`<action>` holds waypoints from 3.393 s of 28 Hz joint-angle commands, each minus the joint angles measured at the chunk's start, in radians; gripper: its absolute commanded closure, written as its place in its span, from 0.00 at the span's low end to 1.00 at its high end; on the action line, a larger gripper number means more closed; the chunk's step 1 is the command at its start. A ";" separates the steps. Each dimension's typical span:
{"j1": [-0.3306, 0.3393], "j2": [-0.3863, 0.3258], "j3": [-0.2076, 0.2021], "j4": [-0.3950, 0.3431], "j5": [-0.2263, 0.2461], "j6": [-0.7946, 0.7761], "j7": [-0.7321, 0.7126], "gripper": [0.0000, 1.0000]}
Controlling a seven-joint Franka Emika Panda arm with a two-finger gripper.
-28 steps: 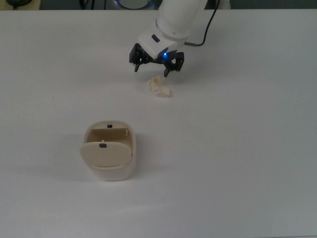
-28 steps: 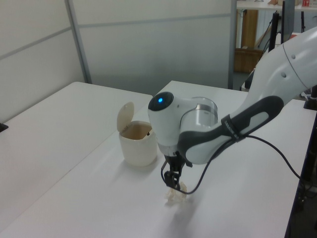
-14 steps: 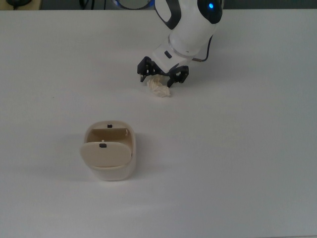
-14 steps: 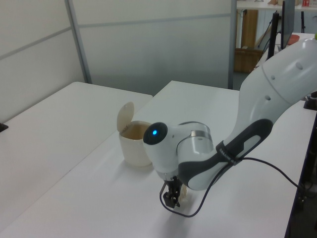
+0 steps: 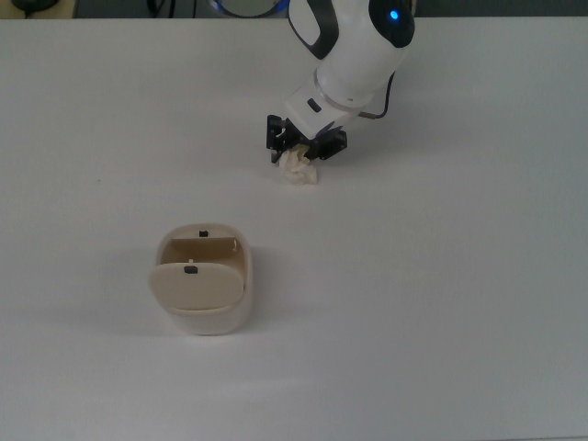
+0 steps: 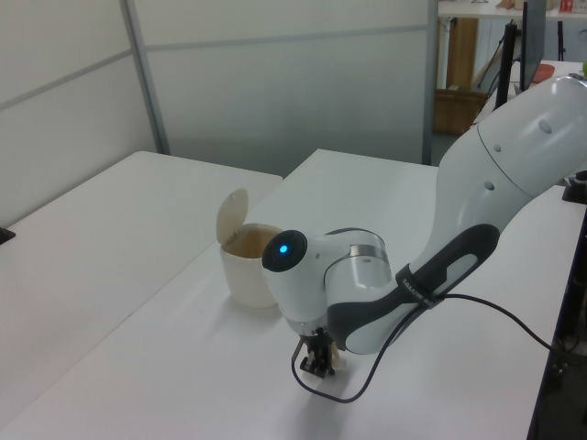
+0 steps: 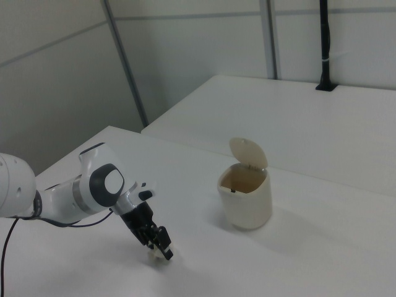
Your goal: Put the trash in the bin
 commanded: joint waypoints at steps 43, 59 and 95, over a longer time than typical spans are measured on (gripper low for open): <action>-0.283 0.014 -0.026 0.474 0.225 -0.028 0.069 0.00; -0.283 0.040 -0.024 0.521 0.213 -0.092 0.111 0.00; -0.328 -0.112 -0.032 0.511 0.342 -0.629 -0.668 0.00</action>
